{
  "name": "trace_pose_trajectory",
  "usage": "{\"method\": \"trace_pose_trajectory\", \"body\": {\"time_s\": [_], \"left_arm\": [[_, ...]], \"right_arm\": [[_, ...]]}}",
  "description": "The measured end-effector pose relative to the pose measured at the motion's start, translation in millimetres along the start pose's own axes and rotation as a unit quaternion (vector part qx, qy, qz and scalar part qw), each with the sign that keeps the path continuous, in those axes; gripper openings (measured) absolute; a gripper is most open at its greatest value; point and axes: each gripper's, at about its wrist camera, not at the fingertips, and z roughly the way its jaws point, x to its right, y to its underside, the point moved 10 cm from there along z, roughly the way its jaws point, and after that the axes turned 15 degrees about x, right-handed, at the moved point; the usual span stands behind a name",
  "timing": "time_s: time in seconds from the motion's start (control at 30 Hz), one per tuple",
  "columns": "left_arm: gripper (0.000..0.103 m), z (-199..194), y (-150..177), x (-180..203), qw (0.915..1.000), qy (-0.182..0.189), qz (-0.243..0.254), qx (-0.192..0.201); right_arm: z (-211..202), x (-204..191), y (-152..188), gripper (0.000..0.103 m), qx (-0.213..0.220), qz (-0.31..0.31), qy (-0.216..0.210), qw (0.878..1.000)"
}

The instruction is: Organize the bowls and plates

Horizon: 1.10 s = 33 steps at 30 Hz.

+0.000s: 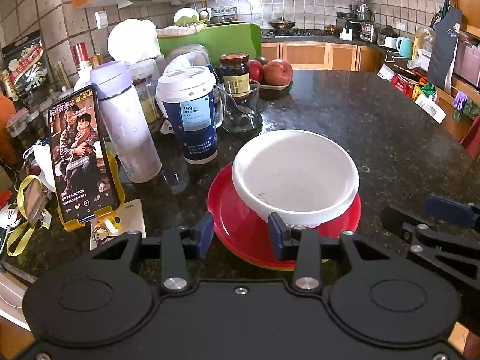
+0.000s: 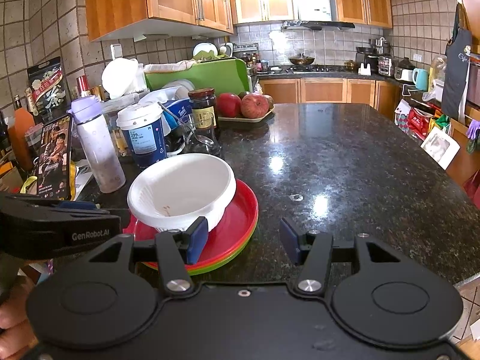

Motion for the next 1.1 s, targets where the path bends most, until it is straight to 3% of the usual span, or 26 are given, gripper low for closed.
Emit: {"method": "trace_pose_trajectory", "body": {"time_s": [1.1], "left_arm": [[0.048, -8.0, 0.5, 1.6, 1.0, -0.003, 0.005, 0.007]], "right_arm": [[-5.5, -8.2, 2.6, 0.055, 0.003, -0.002, -0.01, 1.0]]}}
